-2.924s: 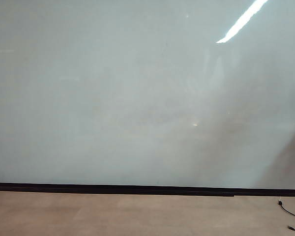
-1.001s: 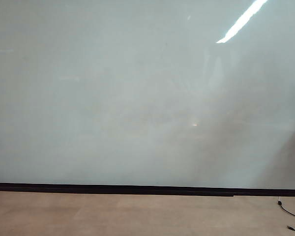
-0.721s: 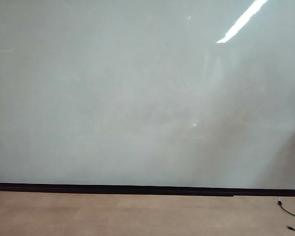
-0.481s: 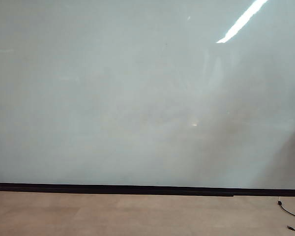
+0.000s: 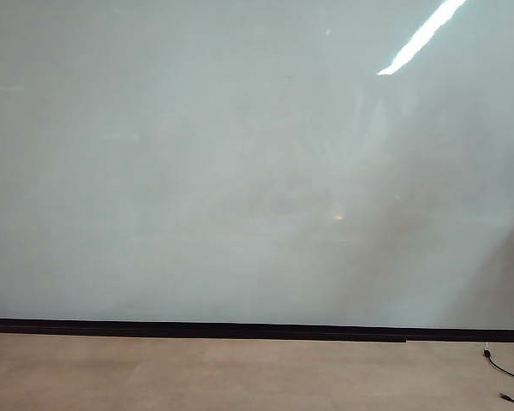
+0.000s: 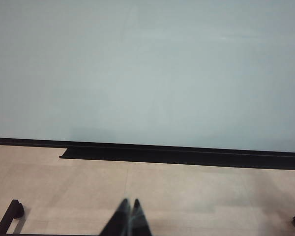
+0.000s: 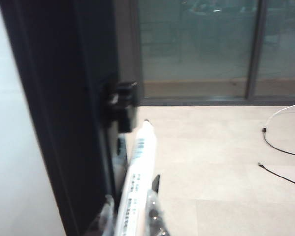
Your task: Pick up the pen on the shelf to the right of the whiteboard and write the letter A.
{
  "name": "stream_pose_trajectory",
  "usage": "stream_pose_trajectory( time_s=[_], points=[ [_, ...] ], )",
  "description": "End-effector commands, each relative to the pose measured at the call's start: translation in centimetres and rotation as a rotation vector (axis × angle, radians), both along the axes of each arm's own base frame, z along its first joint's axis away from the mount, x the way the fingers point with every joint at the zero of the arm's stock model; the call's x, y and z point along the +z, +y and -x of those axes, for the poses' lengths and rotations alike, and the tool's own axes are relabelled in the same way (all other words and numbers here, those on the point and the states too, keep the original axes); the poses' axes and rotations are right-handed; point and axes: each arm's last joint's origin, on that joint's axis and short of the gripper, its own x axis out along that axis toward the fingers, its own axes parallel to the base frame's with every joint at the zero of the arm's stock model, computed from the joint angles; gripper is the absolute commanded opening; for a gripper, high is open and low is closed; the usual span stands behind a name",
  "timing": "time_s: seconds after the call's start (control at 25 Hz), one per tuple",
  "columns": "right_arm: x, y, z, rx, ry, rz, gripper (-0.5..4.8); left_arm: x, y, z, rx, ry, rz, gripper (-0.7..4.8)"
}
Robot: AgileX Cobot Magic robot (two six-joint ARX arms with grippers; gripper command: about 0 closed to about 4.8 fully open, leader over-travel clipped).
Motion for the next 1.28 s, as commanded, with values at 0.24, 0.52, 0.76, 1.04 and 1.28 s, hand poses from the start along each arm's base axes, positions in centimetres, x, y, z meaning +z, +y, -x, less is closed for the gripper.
stream_pose_trajectory(
  time_s=[0.24,0.52,0.76,1.04,1.28],
  points=[
    [1.3,0.3,0.6,-0.031,-0.046,0.023,-0.06,0.2,0.0,0.0,-0.001,-0.010,-0.004,-0.05],
    [1.6,0.0,0.6,-0.136,-0.046,-0.014,-0.06,0.2,0.0,0.0,-0.001,-0.010,-0.004,-0.04],
    [1.5,0.2,1.6,-0.327,-0.052,-0.063,-0.06,0.2,0.0,0.0,-0.001,-0.010,-0.004,-0.05],
    [2.9,3.8,4.2,-0.584,-0.093,-0.121,-0.06,0.2,0.0,0.0,-0.001,-0.010,-0.004,-0.05],
    [5.5,9.2,7.0,-0.573,-0.099,-0.141,-0.06,0.2,0.0,0.0,-0.001,-0.010,-0.004,-0.05]
  ],
)
